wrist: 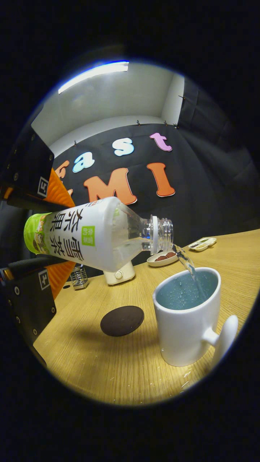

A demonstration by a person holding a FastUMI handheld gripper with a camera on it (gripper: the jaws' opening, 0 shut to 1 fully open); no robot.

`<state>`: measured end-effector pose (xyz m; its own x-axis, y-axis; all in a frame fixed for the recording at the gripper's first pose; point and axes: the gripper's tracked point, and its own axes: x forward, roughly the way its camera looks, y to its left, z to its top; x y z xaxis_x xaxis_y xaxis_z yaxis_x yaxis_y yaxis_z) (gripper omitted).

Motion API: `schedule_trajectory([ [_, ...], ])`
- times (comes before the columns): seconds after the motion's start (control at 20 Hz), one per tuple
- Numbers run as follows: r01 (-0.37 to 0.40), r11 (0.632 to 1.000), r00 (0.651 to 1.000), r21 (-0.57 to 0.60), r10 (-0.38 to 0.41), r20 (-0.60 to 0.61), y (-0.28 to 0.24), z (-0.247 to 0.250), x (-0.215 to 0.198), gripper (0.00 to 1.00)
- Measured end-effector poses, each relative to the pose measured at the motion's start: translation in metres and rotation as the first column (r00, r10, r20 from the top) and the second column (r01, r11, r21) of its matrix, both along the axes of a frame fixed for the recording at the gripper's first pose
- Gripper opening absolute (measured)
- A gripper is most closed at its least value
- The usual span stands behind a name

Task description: Take the bottle from table, then pour the juice into the cup, finally place the bottle on the coaster

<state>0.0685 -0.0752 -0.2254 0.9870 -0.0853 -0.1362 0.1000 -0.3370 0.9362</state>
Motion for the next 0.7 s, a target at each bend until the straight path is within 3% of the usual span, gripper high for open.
schedule_trajectory([
  [0.7, 0.027, 0.998, 0.999, 0.064, -0.029, 0.023, -0.0012, 0.0026, 0.0035, 0.58],
])
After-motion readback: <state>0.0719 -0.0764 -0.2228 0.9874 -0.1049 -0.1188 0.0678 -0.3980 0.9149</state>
